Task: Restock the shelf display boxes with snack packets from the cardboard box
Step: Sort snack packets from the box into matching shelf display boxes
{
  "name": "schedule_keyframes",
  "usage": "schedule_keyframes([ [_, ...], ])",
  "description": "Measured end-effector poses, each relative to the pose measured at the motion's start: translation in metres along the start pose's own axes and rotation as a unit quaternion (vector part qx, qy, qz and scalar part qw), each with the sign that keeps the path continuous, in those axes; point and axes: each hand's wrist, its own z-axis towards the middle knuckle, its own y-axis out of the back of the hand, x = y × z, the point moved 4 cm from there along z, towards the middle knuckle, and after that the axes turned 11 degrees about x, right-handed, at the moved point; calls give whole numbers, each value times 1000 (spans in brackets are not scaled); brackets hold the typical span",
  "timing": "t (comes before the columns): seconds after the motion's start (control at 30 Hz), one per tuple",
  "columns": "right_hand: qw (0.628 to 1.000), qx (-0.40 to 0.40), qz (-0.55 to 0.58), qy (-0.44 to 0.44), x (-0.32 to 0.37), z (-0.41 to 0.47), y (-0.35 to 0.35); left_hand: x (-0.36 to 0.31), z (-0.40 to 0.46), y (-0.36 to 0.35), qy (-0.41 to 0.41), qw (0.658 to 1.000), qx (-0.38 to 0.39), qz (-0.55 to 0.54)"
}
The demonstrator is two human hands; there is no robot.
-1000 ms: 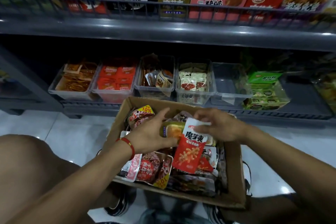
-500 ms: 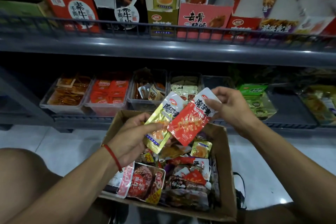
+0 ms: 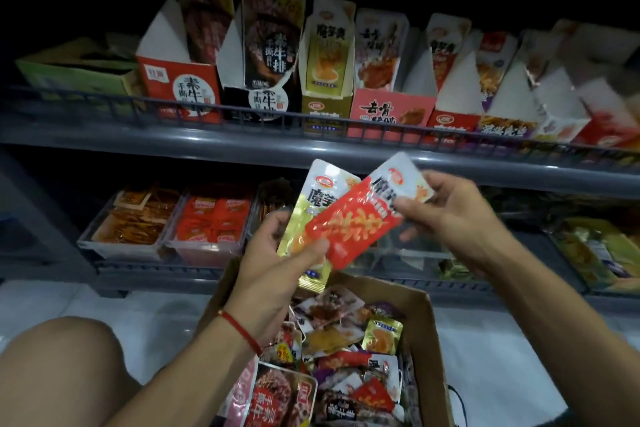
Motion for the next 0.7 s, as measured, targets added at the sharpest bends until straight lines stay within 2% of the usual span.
schedule_keyframes([
  [0.07, 997, -56, -27, 40, 34, 3, 19, -13, 1, 4, -19, 999, 1, -48],
  [0.13, 979, -146, -102, 104, 73, 6, 49, -21, 1, 11, -26, 996, 4, -87],
  [0.23, 915, -283, -238, 159, 125, 9, 98, -29, 1, 19, -36, 995, 0, -90],
  [0.33, 860, -344, -350, 142, 153, 24, 132, -31, 2, 24, -43, 996, -9, -74],
  [0.53, 827, -340, -442, 71, 174, 79, 154, -30, 2, 23, -38, 996, -11, -82],
  [0.7, 814, -245, -526, 6, 166, 128, 151, -35, 14, 22, -27, 996, 1, -83],
])
